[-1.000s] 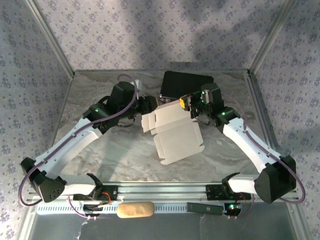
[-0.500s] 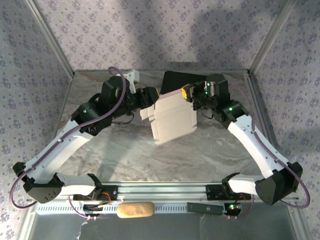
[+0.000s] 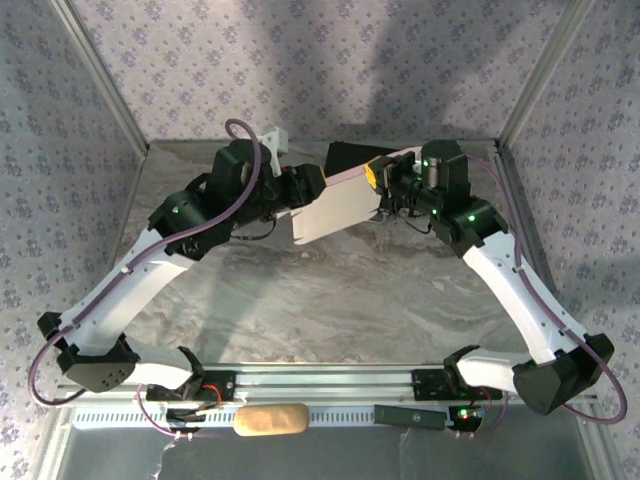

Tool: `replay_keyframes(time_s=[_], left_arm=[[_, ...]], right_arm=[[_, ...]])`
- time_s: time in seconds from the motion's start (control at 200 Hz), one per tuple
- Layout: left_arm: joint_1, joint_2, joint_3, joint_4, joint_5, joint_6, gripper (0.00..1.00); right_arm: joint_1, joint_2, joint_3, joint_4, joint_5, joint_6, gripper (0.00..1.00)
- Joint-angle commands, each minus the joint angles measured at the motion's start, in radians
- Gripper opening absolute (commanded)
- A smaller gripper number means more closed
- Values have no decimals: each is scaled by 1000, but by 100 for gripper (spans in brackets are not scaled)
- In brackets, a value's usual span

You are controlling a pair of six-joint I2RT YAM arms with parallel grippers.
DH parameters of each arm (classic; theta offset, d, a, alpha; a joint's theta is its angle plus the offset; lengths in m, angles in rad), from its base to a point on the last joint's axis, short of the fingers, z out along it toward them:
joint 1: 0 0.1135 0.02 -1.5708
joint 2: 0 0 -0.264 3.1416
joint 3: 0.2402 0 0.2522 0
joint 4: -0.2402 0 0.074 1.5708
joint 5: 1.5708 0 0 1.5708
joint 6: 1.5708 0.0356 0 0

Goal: Fold the paper box

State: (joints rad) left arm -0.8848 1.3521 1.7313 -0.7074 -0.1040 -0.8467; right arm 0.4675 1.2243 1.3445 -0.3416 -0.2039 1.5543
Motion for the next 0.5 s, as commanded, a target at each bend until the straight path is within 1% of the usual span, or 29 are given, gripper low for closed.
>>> replay_keyframes(time_s=[0.0, 0.13, 0.305, 0.495], left_arm=[[-12, -19, -24, -7, -26, -1, 42], [-13, -17, -40, -9, -47, 3, 42], [-14, -15, -48, -10, -44, 1, 42], [-19, -46, -96, 1, -72, -7, 42]], right_arm=[[4, -24, 23, 3, 20, -20, 0], [5, -20, 26, 1, 14, -16, 0], [5, -20, 22, -3, 17, -14, 0], [2, -19, 19, -2, 15, -10, 0]])
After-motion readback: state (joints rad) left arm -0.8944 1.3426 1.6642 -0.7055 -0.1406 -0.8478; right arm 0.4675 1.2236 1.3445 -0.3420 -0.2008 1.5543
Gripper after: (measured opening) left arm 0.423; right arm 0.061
